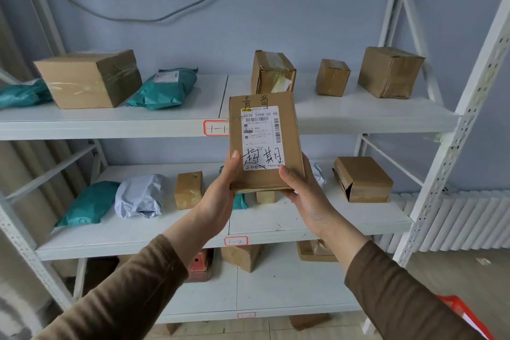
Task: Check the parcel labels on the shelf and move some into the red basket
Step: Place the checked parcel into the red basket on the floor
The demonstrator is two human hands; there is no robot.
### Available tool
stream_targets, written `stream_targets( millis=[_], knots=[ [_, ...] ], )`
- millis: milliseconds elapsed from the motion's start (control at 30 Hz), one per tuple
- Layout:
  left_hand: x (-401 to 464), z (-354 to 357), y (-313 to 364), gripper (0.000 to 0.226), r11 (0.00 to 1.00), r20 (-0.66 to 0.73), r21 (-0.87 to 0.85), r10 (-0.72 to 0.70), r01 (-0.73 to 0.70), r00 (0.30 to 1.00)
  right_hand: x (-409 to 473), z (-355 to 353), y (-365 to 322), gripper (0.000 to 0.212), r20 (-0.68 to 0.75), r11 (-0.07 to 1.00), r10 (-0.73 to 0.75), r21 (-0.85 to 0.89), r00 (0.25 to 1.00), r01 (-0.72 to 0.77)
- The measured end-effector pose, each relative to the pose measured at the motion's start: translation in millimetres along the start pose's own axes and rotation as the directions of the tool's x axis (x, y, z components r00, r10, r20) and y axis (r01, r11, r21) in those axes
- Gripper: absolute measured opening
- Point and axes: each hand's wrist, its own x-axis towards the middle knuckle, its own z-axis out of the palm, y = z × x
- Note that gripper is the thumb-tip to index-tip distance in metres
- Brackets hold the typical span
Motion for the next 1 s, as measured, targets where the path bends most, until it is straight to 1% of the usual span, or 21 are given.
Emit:
stream_targets(
  millis=[67,133,167,267,367,467,567,633,667,700,767,833,933,1000],
  knots=[
    [5.0,2.5,-5.6,0.077,1.000,0.010,0.011,-0.018,0.018,1.000,-5.5,-6.8,2.8,0.095,-0.018,1.000,0.005,-0.006,1.000,-0.006],
    [9.4,11.8,-13.7,0.069,0.999,0.038,0.037,-0.009,0.008,0.999,-11.0,-18.7,7.5,0.071,-0.041,1.000,0.007,-0.010,0.999,-0.008],
    [11.3,18.6,-18.8,0.064,0.999,0.054,0.044,-0.010,0.007,0.999,-14.3,-26.0,8.6,0.063,-0.052,1.000,0.027,-0.009,0.998,-0.028],
    [20.2,42.1,-36.1,0.056,0.998,0.108,0.062,-0.024,0.017,0.994,-25.4,-55.8,15.4,0.066,-0.108,0.992,0.115,-0.040,0.987,-0.120],
    [35.1,67.8,-61.9,0.063,0.998,0.190,0.058,-0.048,0.038,0.981,-40.5,-90.5,23.1,0.075,-0.198,0.980,0.198,0.006,0.960,-0.200],
    [51.7,96.1,-94.9,0.059,0.995,0.269,0.051,-0.096,0.085,0.958,-60.3,-125.3,33.6,0.074,-0.317,0.975,0.221,0.038,0.922,-0.221],
    [64.0,130.9,-125.7,0.063,0.989,0.350,0.056,-0.145,0.133,0.925,-83.5,-156.1,42.7,0.059,-0.435,0.971,0.228,0.033,0.871,-0.238],
    [71.7,155.1,-145.9,0.061,0.982,0.386,0.039,-0.188,0.187,0.903,-98.8,-174.9,48.0,0.046,-0.520,0.972,0.219,0.040,0.826,-0.232],
    [74.9,167.1,-157.1,0.059,0.975,0.410,0.031,-0.214,0.221,0.887,-107.1,-183.0,49.9,0.046,-0.559,0.972,0.214,0.043,0.801,-0.229],
    [77.5,179.3,-168.8,0.059,0.966,0.434,0.031,-0.243,0.255,0.868,-116.5,-192.0,51.8,0.049,-0.595,0.971,0.215,0.045,0.775,-0.235],
    [77.9,204.8,-190.7,0.065,0.953,0.487,0.057,-0.287,0.298,0.825,-138.0,-210.4,56.6,0.055,-0.652,0.967,0.223,0.052,0.725,-0.251],
    [73.0,233.0,-212.5,0.068,0.941,0.533,0.073,-0.317,0.331,0.785,-162.5,-231.7,64.8,0.046,-0.702,0.963,0.232,0.070,0.674,-0.258],
    [59.9,280.2,-243.4,0.066,0.924,0.578,0.062,-0.342,0.378,0.741,-200.6,-262.9,72.0,0.041,-0.778,0.958,0.244,0.101,0.580,-0.268],
    [49.6,315.4,-259.8,0.070,0.906,0.586,0.058,-0.371,0.419,0.721,-225.0,-290.3,74.8,0.025,-0.808,0.961,0.243,0.124,0.536,-0.248]
  ],
)
